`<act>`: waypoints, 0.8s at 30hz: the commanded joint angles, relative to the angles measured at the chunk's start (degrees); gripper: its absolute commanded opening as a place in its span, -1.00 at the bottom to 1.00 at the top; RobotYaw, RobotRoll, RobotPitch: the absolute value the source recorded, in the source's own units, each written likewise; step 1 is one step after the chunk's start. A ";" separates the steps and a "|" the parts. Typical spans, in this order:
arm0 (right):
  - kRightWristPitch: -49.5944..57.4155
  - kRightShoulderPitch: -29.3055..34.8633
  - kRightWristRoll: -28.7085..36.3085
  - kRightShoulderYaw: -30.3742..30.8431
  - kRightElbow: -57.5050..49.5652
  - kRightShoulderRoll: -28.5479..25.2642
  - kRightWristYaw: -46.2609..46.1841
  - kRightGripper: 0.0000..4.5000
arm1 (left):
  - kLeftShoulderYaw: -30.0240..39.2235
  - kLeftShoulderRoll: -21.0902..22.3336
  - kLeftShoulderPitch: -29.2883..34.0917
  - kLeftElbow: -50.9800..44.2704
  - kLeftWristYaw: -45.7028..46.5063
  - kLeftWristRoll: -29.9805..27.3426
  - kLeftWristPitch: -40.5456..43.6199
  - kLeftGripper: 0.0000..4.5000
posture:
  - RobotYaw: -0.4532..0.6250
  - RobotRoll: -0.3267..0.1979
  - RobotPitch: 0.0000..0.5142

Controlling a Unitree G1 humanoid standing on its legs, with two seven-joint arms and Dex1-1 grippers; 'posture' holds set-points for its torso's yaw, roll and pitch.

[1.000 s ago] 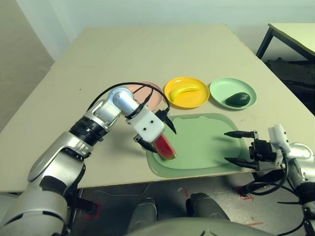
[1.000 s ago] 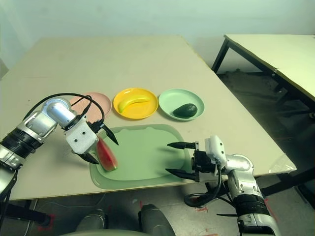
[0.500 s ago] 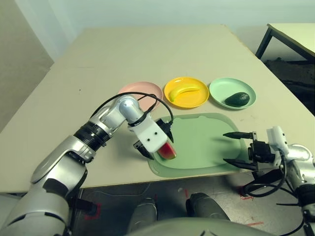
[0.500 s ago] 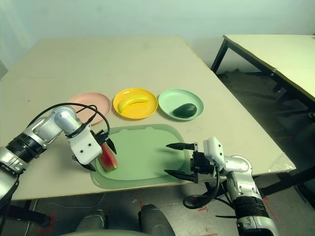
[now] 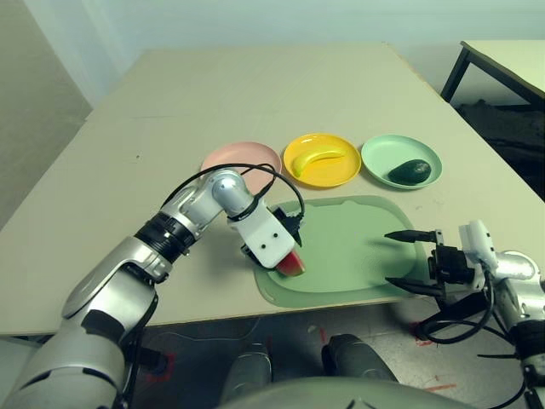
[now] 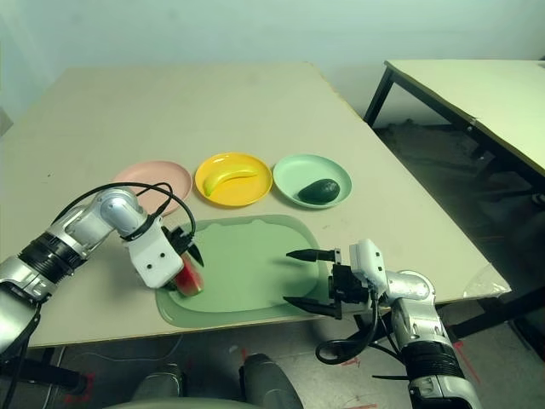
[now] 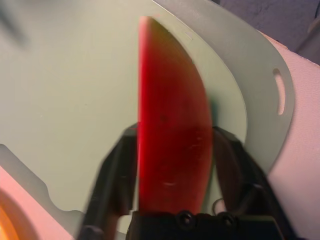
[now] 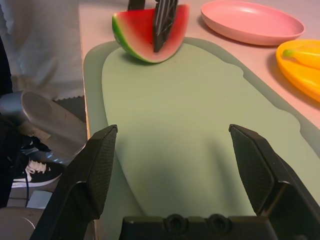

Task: Place the fruits into color-matched plates.

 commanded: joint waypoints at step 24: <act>5.33 -1.77 -0.01 -2.68 0.17 2.10 -9.75 1.00 | 13.66 6.75 -7.58 19.24 5.15 0.78 -0.96 -0.09 | -0.37 0.25 -0.91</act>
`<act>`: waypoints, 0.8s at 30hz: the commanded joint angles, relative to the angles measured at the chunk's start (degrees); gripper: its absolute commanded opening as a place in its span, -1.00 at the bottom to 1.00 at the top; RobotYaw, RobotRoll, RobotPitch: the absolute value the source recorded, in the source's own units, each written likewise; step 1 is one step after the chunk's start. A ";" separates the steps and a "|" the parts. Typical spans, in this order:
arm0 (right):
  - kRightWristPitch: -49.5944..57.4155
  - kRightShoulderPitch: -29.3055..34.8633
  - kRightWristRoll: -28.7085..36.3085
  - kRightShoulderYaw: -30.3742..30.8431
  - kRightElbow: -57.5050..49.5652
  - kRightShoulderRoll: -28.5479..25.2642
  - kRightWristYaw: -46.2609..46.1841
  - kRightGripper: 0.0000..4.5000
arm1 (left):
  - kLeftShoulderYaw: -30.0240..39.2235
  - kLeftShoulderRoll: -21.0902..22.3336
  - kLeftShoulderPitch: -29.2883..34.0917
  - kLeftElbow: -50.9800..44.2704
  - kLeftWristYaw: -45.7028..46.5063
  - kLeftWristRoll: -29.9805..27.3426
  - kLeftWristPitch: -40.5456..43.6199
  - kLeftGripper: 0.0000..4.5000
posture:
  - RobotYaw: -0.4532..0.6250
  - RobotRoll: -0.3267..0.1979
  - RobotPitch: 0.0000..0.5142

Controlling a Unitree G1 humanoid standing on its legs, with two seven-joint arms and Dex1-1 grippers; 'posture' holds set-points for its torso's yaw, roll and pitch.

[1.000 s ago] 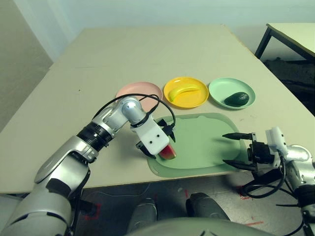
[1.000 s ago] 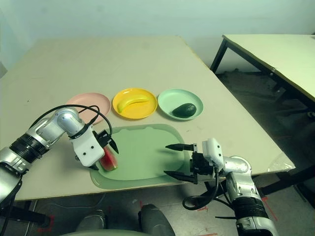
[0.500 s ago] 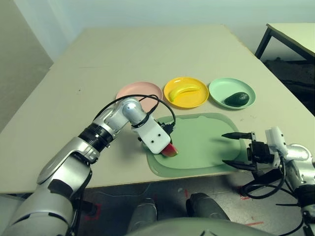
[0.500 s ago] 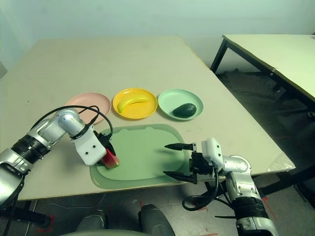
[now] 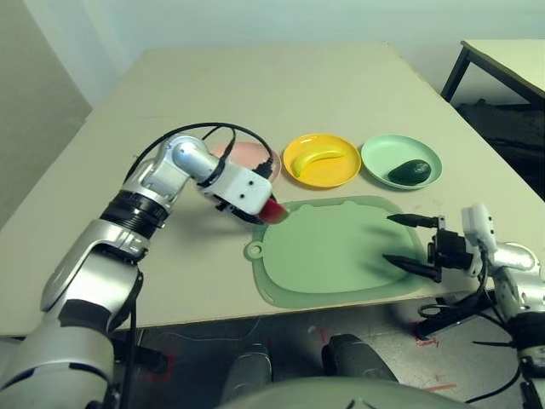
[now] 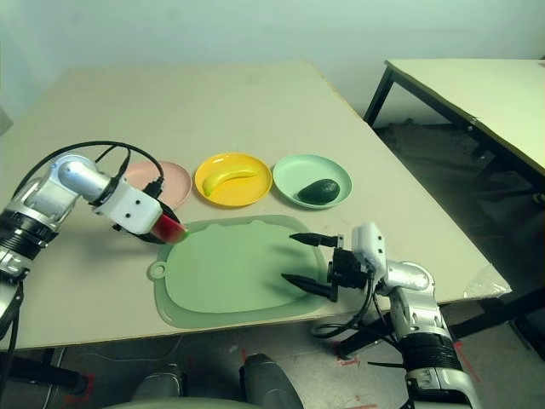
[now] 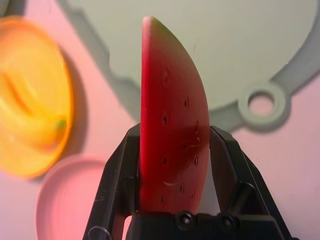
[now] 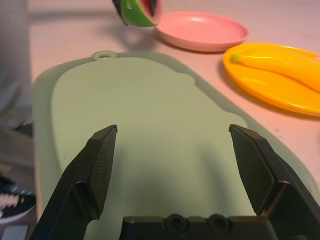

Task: Place the fruits into color-matched plates.

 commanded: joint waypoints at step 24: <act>-2.06 2.32 -1.61 0.11 -1.16 0.25 -2.28 1.00 | -1.27 -4.14 -10.94 41.02 41.56 25.40 -9.95 -0.09 | -0.43 0.25 -0.91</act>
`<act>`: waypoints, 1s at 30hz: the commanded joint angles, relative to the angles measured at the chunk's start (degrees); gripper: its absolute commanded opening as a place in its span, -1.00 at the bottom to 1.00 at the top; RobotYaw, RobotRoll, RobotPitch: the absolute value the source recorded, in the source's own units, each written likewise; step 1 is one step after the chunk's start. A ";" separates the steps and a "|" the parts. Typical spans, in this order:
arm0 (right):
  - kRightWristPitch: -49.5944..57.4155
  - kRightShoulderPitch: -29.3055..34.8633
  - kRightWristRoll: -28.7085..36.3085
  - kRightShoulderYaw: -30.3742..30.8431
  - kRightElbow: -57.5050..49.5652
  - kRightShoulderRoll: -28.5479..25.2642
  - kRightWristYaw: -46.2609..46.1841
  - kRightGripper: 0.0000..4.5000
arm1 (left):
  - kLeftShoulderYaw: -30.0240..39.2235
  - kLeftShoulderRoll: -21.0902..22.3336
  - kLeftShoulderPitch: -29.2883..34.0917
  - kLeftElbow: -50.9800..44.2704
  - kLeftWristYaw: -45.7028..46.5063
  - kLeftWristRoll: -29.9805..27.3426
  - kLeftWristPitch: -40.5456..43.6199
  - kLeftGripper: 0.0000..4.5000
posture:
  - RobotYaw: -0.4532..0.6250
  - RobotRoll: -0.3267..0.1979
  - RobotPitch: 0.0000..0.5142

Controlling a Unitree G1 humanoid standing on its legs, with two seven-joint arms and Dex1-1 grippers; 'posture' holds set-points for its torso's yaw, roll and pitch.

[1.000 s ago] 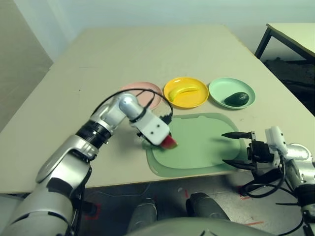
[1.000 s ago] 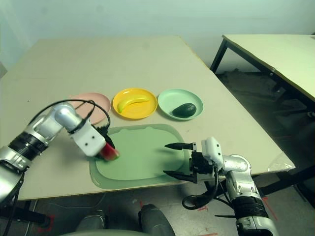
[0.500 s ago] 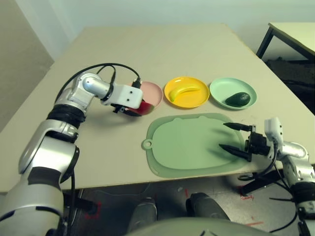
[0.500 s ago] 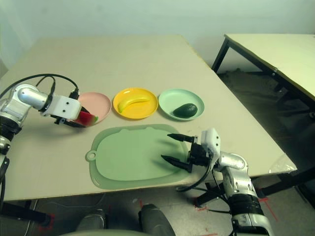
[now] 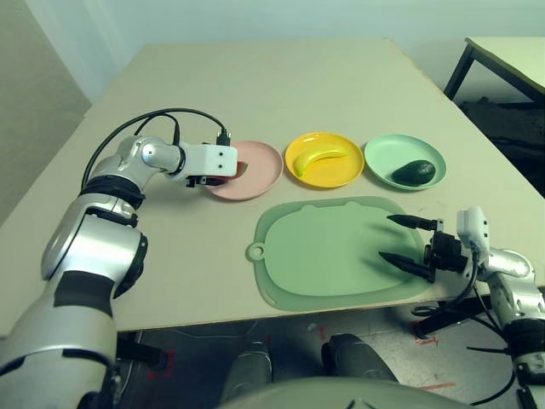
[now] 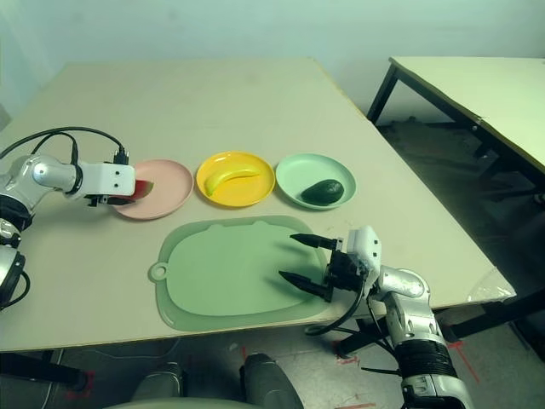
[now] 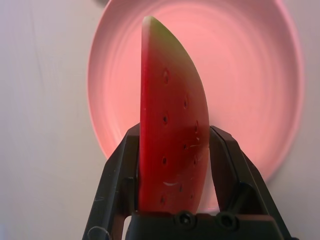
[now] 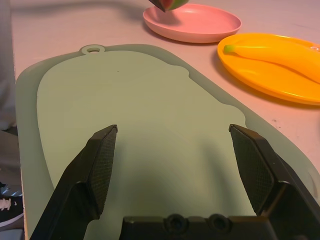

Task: Place the fruits into color-matched plates.

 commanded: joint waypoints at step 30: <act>0.74 -1.66 0.28 -2.96 2.14 -1.20 -3.00 1.00 | 18.66 2.88 6.95 -8.28 -5.28 -18.73 -0.44 0.98 | -0.38 0.25 -0.93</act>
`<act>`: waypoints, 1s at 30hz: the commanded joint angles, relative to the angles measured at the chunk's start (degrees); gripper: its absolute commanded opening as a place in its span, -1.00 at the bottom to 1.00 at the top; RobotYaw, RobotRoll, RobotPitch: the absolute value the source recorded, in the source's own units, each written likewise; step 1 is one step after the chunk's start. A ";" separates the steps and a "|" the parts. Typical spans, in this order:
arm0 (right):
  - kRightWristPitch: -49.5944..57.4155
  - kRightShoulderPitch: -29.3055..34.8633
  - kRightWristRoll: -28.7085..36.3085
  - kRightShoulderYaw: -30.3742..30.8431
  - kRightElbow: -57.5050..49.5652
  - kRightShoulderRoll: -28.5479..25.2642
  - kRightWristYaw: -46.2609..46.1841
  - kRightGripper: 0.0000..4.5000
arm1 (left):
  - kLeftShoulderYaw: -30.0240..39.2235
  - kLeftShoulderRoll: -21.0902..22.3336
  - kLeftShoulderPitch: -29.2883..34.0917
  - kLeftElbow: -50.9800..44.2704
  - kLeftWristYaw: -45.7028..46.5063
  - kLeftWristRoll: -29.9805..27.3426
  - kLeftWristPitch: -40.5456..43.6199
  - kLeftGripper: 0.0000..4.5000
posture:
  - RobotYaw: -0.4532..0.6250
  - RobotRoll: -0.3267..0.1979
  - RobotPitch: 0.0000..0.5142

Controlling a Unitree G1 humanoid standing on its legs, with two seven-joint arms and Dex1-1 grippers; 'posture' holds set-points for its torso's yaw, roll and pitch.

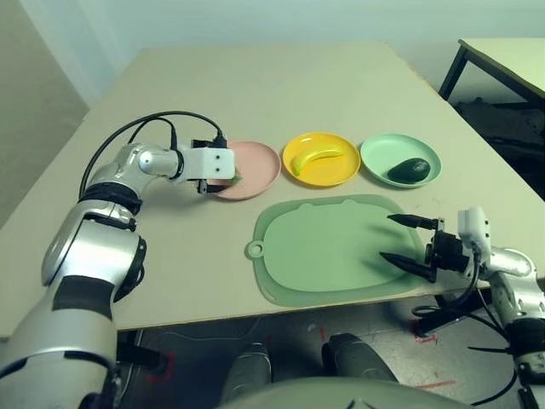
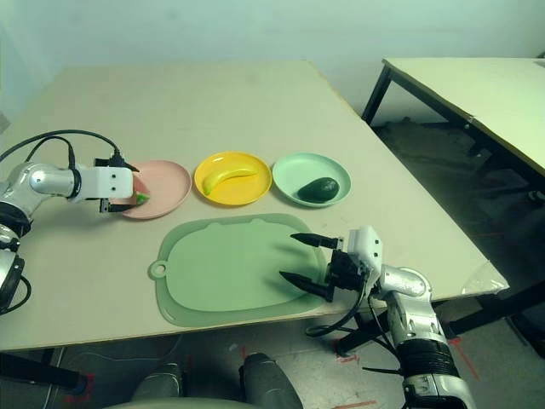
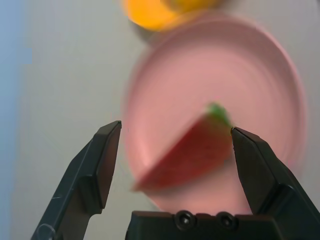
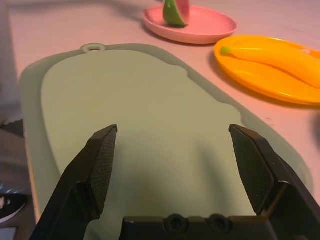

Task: Place the fruits into color-matched plates.

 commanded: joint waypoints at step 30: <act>-8.33 -10.15 -2.38 -16.89 30.71 -2.02 -25.71 1.00 | 37.57 -20.05 62.01 -64.39 30.53 -32.96 42.57 0.98 | -0.25 0.25 -0.81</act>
